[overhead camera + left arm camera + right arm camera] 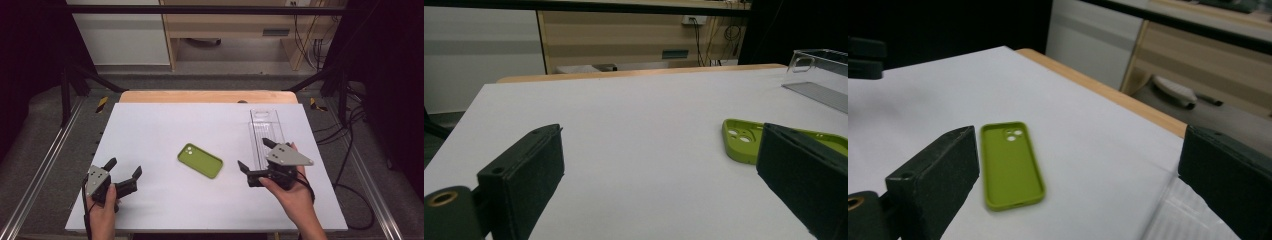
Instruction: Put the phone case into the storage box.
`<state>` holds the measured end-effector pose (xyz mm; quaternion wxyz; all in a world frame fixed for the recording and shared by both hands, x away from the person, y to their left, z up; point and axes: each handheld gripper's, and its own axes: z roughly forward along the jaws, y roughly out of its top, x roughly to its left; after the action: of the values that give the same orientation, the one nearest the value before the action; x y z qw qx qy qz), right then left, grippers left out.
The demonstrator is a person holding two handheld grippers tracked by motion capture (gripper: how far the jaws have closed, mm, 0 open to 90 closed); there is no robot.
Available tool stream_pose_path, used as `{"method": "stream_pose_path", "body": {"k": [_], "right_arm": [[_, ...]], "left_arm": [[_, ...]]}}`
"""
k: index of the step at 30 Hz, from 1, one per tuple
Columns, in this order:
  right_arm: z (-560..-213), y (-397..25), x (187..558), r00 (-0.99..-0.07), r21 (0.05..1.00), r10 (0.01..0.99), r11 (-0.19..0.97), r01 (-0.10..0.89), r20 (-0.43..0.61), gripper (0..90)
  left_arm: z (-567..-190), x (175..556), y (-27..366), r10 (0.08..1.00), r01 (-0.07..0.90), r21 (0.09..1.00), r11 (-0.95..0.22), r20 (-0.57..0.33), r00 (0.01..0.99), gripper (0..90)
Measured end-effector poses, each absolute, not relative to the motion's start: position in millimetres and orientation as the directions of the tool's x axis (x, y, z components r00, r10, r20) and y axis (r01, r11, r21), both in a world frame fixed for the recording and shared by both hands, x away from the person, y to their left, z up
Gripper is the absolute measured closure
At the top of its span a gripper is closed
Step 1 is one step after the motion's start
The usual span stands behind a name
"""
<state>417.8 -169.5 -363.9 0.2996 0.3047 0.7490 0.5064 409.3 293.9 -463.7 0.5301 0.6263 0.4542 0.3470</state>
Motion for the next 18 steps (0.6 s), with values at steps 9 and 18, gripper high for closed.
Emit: {"method": "stream_pose_path", "body": {"k": [9, 18], "right_arm": [[-361.7, -111.9, 444.2, -0.747, 0.892, 0.655, 0.397, 0.214, -0.112, 3.7], [-382.0, -85.0, 460.9, -0.775, 0.841, 0.622, 0.476, 0.259, -0.114, 5.7]], "left_arm": [[-463.8, 408.2, 292.9, 0.937, 0.205, 0.979, -0.008, -0.064, 0.343, 4.7], [-463.6, 407.9, 289.9, 0.932, 0.203, 0.979, -0.013, -0.062, 0.358, 4.7]]}}
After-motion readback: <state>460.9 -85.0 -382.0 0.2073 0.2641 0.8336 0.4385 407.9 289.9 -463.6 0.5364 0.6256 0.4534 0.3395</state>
